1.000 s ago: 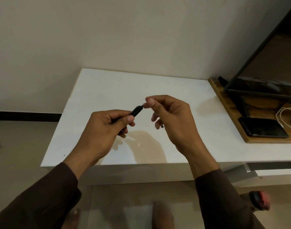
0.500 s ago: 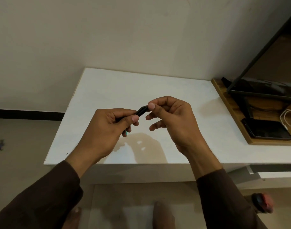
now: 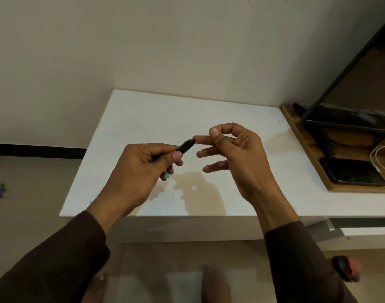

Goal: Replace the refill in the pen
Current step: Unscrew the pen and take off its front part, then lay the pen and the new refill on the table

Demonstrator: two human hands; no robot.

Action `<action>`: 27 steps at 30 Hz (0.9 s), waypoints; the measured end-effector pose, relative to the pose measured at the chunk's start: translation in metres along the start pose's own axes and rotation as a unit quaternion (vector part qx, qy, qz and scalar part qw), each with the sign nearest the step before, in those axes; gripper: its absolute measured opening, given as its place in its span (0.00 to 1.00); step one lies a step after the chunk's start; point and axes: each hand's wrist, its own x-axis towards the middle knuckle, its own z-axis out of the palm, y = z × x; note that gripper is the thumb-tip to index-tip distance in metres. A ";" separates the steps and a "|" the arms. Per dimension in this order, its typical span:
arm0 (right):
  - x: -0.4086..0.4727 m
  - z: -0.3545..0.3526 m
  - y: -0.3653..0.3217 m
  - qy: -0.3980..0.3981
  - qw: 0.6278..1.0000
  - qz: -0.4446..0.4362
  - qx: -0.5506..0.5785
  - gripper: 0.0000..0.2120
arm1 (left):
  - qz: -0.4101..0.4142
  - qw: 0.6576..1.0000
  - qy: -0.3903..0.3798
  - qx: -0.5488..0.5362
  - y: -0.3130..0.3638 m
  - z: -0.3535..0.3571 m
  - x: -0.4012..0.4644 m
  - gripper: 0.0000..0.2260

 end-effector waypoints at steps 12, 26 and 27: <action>0.023 -0.009 0.065 0.023 0.910 0.054 -0.410 0.07 | -0.063 0.995 0.057 -0.058 -0.009 0.000 0.003 0.04; 0.017 -0.013 0.042 0.107 0.949 0.035 -0.294 0.06 | -0.075 0.993 0.055 -0.068 -0.020 -0.002 0.008 0.04; 0.011 -0.009 0.035 0.100 0.957 0.022 -0.273 0.07 | -0.081 0.993 0.053 -0.073 -0.021 -0.001 0.009 0.03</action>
